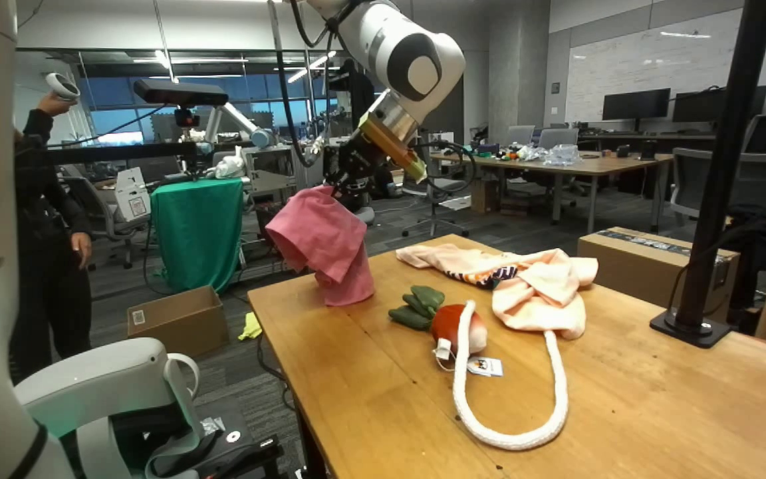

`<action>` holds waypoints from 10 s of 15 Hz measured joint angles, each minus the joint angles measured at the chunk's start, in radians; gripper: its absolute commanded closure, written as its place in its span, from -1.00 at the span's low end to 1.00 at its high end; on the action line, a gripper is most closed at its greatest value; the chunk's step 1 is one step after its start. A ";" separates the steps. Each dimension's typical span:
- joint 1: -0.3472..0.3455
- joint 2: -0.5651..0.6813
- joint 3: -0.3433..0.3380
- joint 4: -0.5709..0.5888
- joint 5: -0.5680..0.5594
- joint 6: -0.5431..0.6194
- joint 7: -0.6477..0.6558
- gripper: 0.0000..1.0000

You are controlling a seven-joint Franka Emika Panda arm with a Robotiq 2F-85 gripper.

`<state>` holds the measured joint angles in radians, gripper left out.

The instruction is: Separate the clothes, rope and plush toy on the table

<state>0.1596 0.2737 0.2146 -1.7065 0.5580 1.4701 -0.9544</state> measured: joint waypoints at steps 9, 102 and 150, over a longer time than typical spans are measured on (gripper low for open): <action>-0.021 0.080 -0.002 0.002 0.000 -0.061 0.030 0.09; -0.084 -0.273 -0.179 -0.646 -0.411 0.797 0.701 -1.00; -0.216 -0.487 -0.264 -0.738 -0.555 1.093 0.924 0.85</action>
<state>-0.0560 -0.2136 -0.0496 -2.4441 0.0025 2.5629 -0.0308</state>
